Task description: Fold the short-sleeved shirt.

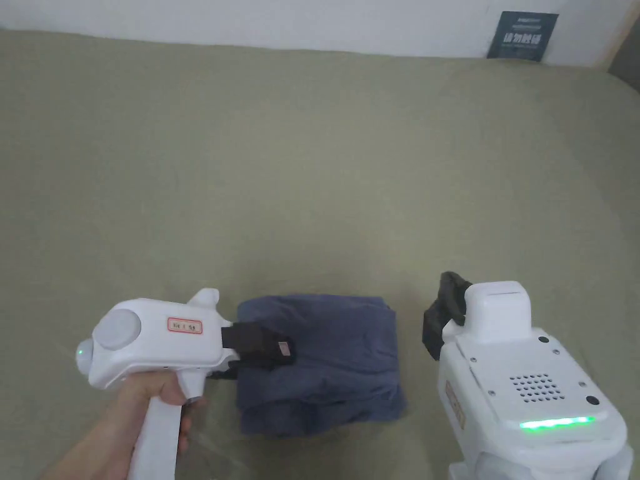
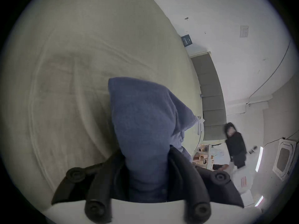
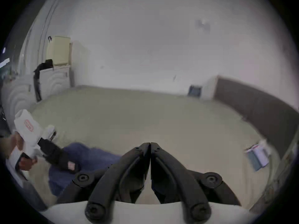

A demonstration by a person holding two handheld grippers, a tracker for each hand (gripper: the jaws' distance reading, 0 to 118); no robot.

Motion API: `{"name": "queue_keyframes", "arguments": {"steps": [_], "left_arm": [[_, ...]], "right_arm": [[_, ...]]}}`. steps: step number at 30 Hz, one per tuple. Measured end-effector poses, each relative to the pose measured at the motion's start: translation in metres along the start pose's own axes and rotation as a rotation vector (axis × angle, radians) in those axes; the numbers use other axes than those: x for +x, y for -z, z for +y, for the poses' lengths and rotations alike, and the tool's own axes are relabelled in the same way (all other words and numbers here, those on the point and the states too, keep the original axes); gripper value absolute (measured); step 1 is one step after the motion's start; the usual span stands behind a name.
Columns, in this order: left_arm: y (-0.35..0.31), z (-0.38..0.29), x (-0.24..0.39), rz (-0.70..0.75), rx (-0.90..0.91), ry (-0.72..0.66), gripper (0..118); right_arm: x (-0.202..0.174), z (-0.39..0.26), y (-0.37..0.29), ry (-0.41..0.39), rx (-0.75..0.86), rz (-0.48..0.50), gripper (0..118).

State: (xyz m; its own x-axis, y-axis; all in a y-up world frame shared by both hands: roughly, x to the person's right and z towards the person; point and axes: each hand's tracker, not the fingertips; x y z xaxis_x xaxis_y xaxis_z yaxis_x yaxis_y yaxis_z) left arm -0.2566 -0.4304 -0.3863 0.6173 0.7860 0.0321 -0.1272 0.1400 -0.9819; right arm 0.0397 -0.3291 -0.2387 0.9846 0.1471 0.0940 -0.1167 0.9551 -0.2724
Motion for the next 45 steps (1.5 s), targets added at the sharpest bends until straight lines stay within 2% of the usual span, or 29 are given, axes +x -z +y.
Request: {"name": "queue_keyframes", "arguments": {"steps": [2,3,7,10,14,19,24,28,34,38,40,43,45], "left_arm": [[0.0,-0.003,0.006,0.016,0.0,0.012,26],[-0.001,-0.004,0.009,0.021,-0.001,0.017,26],[-0.01,-0.005,0.02,0.028,-0.004,0.041,26],[-0.028,0.002,0.02,0.047,-0.001,0.061,26],[-0.072,0.01,0.003,0.063,0.015,0.063,26],[-0.164,0.025,-0.038,0.16,0.079,0.076,26],[-0.279,0.037,-0.096,0.221,0.157,0.001,26],[-0.365,0.055,-0.141,0.361,0.199,-0.011,26],[-0.458,0.102,-0.223,0.453,0.208,-0.05,26],[-0.483,0.126,-0.235,0.568,0.173,-0.037,26],[-0.489,0.141,-0.236,0.623,0.177,-0.001,26],[-0.494,0.164,-0.242,0.621,0.185,-0.002,26],[-0.511,0.187,-0.268,0.651,0.176,0.01,27]], "right_arm": [[-0.001,0.003,-0.006,0.036,0.003,0.016,6],[0.0,0.006,-0.006,0.055,0.024,-0.012,6],[0.0,0.016,-0.009,0.074,0.034,-0.011,6],[-0.006,0.027,-0.008,0.064,0.047,0.0,6],[-0.036,0.043,-0.003,0.061,0.062,0.038,6],[-0.111,0.058,0.014,0.071,0.058,0.21,6],[-0.22,0.072,0.035,0.069,0.041,0.38,6],[-0.314,0.079,0.05,0.059,0.022,0.513,6],[-0.435,0.081,0.07,0.043,-0.016,0.694,6],[-0.486,0.079,0.083,0.013,-0.034,0.791,6],[-0.507,0.08,0.09,-0.017,-0.023,0.8,6],[-0.527,0.084,0.1,-0.007,-0.02,0.811,6],[-0.536,0.087,0.107,-0.006,-0.027,0.818,6]]}}
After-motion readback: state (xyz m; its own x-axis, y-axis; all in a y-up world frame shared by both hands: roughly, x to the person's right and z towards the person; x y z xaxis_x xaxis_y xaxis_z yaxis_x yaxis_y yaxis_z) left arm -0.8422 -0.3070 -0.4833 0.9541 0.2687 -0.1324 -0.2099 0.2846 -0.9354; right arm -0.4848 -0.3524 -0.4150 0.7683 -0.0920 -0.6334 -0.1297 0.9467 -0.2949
